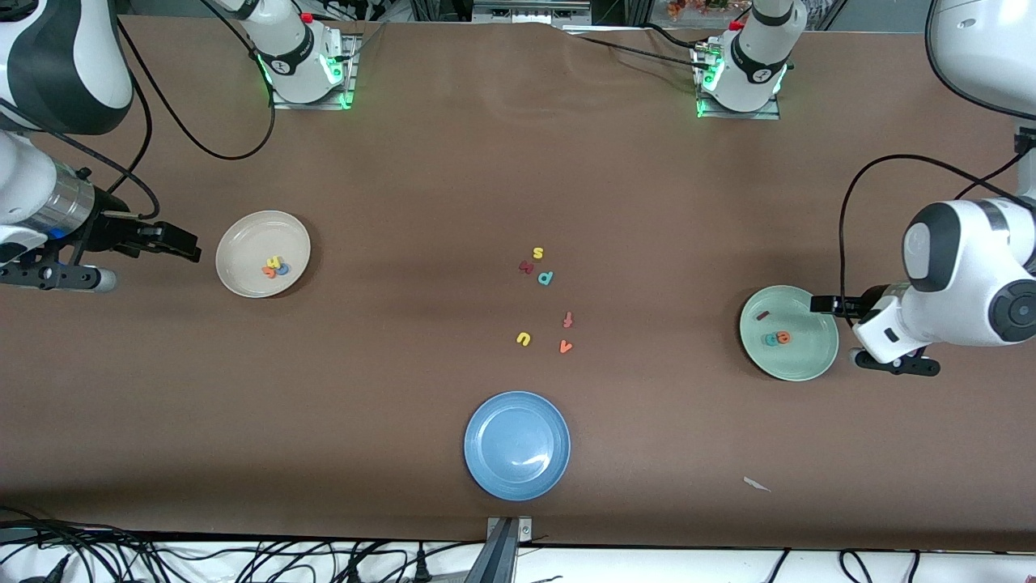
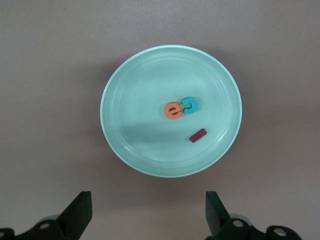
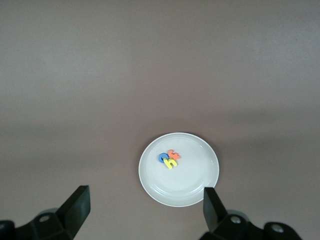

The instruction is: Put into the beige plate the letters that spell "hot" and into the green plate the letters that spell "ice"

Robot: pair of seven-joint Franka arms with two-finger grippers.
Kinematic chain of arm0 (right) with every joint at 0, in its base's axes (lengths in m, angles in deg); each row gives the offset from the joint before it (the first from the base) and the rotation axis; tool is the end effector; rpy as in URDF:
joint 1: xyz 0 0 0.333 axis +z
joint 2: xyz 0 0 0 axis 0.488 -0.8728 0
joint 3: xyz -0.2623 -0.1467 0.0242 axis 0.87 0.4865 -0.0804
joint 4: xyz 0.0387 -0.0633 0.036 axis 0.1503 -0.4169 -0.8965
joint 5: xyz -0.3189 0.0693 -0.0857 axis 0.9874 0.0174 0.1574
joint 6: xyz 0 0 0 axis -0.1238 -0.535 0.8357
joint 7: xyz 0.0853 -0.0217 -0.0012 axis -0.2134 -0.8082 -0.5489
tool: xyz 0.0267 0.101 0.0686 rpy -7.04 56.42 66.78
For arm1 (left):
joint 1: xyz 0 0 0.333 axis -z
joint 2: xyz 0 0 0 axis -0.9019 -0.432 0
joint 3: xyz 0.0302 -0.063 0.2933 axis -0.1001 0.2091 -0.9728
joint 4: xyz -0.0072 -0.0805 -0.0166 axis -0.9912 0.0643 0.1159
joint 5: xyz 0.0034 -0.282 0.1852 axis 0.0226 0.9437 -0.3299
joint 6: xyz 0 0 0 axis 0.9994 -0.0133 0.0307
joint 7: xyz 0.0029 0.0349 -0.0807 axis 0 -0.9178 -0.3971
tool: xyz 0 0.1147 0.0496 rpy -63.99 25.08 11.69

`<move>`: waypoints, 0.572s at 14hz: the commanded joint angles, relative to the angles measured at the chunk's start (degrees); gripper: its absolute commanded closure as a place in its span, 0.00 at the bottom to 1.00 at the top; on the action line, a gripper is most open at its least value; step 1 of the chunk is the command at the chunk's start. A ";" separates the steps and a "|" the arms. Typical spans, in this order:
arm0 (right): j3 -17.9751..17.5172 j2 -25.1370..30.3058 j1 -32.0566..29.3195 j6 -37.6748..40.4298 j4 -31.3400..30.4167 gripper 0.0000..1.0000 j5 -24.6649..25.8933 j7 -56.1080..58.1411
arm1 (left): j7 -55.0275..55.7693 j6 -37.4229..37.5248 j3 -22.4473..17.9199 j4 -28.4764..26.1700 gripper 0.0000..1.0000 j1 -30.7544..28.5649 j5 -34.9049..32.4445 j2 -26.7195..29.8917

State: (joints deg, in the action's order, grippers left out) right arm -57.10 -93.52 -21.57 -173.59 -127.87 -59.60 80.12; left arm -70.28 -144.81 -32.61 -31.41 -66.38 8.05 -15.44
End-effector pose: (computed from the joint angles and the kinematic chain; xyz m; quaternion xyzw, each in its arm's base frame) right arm 0.5427 0.0145 0.4875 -0.9989 0.0362 0.0264 0.0124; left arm 0.5892 0.0457 0.3248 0.9876 -0.0479 -0.1493 0.0002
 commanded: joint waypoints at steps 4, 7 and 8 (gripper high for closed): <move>0.05 -0.22 0.01 1.08 0.81 0.00 -1.17 0.04 | 0.74 3.77 0.96 0.00 0.00 -1.71 1.56 4.22; 0.05 -0.22 0.01 1.08 0.81 0.00 -1.17 0.04 | 2.14 6.32 4.11 -0.79 0.00 -4.96 1.56 8.44; 0.05 -0.22 0.10 1.08 0.81 0.00 -1.17 0.04 | 2.58 7.46 4.21 -0.80 0.00 -5.15 1.56 9.84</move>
State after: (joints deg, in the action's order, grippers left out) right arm -57.10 -93.60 -21.57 -173.58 -127.87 -59.60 80.12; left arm -69.05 -139.52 -30.07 -30.89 -69.71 8.08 -9.70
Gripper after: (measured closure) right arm 0.000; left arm 0.000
